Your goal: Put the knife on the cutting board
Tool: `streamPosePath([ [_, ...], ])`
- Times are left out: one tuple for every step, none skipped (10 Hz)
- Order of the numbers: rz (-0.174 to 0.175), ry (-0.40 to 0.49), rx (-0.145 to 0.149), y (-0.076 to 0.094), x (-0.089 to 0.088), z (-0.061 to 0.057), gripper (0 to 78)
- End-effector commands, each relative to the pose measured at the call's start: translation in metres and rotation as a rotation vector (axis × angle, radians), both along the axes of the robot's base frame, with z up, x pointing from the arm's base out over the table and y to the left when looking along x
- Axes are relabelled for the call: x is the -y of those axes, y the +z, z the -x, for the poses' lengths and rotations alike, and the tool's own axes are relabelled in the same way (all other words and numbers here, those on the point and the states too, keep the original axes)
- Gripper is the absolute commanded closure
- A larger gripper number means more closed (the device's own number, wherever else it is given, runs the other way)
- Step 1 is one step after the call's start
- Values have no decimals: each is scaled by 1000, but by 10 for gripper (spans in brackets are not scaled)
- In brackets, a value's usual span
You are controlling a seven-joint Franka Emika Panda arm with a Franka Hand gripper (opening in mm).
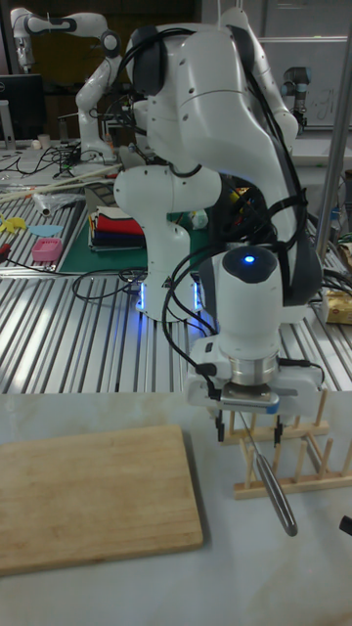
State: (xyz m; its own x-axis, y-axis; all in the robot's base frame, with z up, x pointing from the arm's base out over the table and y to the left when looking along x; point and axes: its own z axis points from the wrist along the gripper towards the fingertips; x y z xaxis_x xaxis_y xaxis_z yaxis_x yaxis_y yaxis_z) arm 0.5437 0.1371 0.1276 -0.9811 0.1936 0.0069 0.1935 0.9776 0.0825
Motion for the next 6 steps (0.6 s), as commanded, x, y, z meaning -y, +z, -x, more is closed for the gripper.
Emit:
streamPosePath([
  [6, 45, 2, -1, -4, 1, 1],
  [13, 171, -3, -2, -3, 0, 1],
  [25, 210, -1, -2, -3, 0, 1],
  [29, 246, 3, -2, -3, 0, 1],
  [43, 283, 5, -2, -3, 0, 1],
  [53, 304, 5, -2, -3, 0, 1],
])
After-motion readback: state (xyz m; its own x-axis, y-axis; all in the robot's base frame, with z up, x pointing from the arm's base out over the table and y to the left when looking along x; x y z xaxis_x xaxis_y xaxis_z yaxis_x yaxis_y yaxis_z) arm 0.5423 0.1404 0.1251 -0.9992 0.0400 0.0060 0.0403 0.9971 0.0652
